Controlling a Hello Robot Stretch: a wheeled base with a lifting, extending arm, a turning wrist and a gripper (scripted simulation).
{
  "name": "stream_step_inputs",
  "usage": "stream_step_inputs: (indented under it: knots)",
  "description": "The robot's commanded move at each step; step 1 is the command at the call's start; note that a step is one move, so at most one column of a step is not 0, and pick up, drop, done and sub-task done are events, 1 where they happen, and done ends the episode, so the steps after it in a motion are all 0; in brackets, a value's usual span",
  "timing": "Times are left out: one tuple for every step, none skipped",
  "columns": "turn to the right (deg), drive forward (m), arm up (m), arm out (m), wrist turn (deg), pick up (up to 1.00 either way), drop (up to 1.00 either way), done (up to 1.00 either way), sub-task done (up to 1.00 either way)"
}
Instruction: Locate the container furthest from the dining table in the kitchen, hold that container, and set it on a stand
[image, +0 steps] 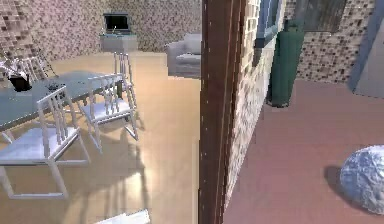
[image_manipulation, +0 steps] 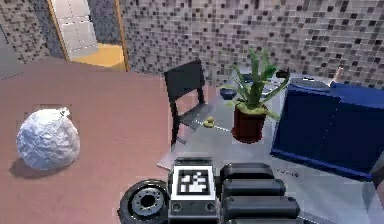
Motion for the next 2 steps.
stream_step_inputs:
  knots:
    - [-42.0,0.0,0.0,0.0,0.0,0.0,0.0,0.0,0.0]
    - [-3.0,0.0,0.0,0.0,0.0,0.0,0.0,0.0,0.0]
